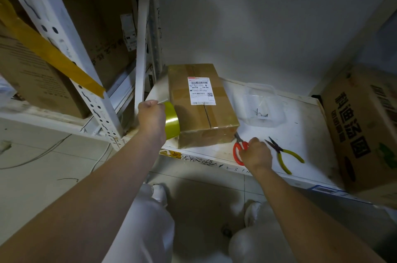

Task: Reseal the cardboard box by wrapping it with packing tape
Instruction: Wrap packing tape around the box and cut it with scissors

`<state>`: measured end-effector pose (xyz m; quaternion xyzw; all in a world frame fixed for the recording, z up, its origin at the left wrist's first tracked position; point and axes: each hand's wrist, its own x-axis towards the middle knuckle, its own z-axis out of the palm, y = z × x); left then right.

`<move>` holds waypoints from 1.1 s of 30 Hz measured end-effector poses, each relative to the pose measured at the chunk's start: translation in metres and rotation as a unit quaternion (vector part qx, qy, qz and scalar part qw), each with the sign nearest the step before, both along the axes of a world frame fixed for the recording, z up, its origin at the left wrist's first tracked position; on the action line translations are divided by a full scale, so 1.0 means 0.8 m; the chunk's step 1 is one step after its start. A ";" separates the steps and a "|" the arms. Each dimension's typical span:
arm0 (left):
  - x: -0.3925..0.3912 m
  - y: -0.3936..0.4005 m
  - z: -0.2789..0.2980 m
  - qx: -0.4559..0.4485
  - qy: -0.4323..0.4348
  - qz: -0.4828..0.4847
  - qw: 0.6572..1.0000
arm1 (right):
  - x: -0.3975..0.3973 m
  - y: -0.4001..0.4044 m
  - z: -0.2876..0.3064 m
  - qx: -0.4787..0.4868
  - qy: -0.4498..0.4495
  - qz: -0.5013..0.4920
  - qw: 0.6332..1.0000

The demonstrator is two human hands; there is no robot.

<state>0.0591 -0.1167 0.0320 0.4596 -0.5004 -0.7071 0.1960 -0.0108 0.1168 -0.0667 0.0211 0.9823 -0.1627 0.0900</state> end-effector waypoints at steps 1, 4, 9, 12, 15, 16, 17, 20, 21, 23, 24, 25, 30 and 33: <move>0.003 0.007 0.003 -0.005 0.004 0.012 1.000 | 0.003 0.001 -0.004 0.013 -0.009 0.008 1.000; 0.013 0.027 0.008 -0.017 0.009 0.028 0.999 | 0.009 0.003 -0.012 0.021 0.000 0.029 0.999; 0.027 0.050 0.004 -0.033 -0.005 0.005 0.999 | 0.009 -0.009 0.007 -0.177 0.147 0.114 0.966; 0.031 0.059 0.004 -0.037 -0.005 0.003 0.999 | -0.011 -0.016 0.021 -0.146 0.093 0.220 0.960; 0.032 0.063 0.006 -0.039 -0.007 0.003 0.999 | -0.031 -0.014 0.032 -0.203 0.029 0.197 0.959; 0.033 0.064 0.007 -0.038 -0.007 0.003 0.999 | -0.034 -0.012 0.033 -0.215 0.029 0.187 0.958; 0.033 0.063 0.007 -0.038 -0.008 0.002 0.999 | -0.035 -0.011 0.034 -0.208 0.035 0.186 0.960; 0.030 0.061 0.004 -0.043 -0.011 0.004 0.999 | -0.030 -0.013 0.035 -0.184 0.063 0.191 0.962; 0.029 0.059 0.002 -0.046 -0.014 0.007 0.999 | -0.029 -0.016 0.036 -0.182 0.069 0.191 0.962; 0.027 0.058 -0.003 -0.051 -0.017 0.013 0.998 | -0.028 -0.020 0.034 -0.167 0.076 0.196 0.963; 0.026 0.057 -0.005 -0.054 -0.019 0.014 0.998 | -0.027 -0.021 0.033 -0.158 0.076 0.198 0.964; 0.026 0.056 -0.006 -0.056 -0.021 0.015 0.998 | -0.027 -0.022 0.033 -0.144 0.076 0.200 0.966; 0.026 0.056 -0.010 -0.053 -0.025 0.014 0.998 | -0.019 -0.030 0.035 -0.037 0.106 0.208 0.972; 0.027 0.058 -0.012 -0.058 -0.022 0.015 0.998 | -0.013 -0.037 0.038 -0.008 0.123 0.198 0.972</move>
